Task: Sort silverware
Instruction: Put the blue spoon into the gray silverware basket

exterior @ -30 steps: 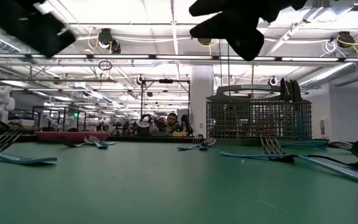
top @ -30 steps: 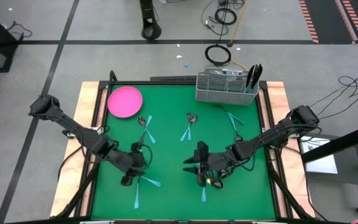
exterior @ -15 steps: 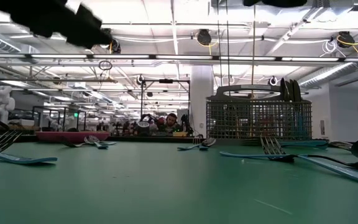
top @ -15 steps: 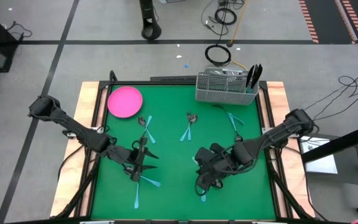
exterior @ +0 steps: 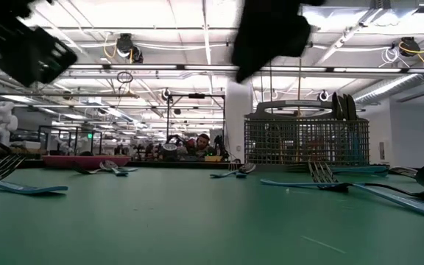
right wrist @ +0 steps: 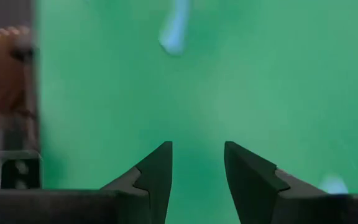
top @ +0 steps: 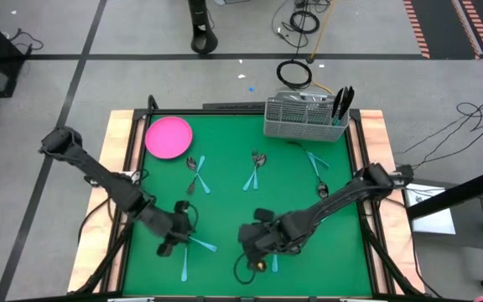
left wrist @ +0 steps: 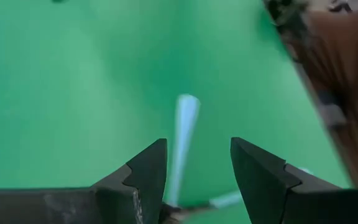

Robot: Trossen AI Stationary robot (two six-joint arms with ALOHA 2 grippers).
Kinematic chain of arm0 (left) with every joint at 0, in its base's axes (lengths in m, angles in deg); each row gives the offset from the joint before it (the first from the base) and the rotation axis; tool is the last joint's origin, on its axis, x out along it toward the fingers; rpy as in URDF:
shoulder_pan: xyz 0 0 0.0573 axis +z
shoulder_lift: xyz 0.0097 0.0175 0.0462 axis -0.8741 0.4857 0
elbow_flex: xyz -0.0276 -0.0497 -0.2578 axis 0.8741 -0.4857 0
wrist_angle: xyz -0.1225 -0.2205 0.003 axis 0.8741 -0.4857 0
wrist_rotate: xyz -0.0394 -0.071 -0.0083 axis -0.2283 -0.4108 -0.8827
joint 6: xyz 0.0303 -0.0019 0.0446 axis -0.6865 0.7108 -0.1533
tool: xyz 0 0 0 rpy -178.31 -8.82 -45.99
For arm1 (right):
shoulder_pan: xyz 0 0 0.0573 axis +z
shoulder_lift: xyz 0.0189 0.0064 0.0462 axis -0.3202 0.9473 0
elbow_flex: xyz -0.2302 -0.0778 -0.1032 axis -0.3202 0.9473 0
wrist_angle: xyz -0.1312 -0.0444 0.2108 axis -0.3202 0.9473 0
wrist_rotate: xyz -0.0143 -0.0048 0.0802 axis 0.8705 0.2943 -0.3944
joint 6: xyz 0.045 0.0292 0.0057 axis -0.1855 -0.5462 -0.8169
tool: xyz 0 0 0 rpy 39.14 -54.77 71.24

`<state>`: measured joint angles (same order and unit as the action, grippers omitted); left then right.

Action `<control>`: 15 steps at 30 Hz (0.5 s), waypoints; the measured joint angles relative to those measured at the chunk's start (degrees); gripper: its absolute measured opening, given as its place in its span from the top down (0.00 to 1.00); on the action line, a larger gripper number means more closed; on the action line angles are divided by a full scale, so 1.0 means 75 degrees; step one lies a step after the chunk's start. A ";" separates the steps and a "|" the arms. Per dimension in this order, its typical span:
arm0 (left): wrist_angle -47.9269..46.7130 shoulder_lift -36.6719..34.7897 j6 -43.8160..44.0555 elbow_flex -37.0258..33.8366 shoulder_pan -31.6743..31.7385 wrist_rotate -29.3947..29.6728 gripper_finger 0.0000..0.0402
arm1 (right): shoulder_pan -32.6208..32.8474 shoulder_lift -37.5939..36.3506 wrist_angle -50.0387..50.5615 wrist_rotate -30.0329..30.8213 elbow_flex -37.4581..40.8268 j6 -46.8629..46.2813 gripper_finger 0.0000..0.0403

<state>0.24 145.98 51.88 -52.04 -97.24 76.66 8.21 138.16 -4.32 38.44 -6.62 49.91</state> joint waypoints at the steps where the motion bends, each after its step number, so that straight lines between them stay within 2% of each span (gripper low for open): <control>1: -0.0282 0.0000 0.0133 0.0125 -0.0167 0.0035 0.55 | -0.0009 0.0075 -0.0408 0.0088 -0.0002 0.0294 0.66; 8: -0.2132 0.0000 0.1374 0.0522 -0.0694 0.0483 0.55 | -0.0346 0.0722 -0.3114 0.0554 -0.0003 0.1793 0.66; 11: -0.2779 0.0000 0.1489 0.0522 -0.0734 0.0653 0.55 | -0.0669 0.1238 -0.4507 0.0489 -0.0006 0.1933 0.66; 15: -0.2934 0.0000 0.1288 0.0522 -0.0774 0.0851 0.55 | -0.1089 0.1903 -0.5862 0.0480 -0.0015 0.1884 0.66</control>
<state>-21.76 145.98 61.54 -48.12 -103.04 83.04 0.04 152.44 -48.28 42.03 -6.74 64.03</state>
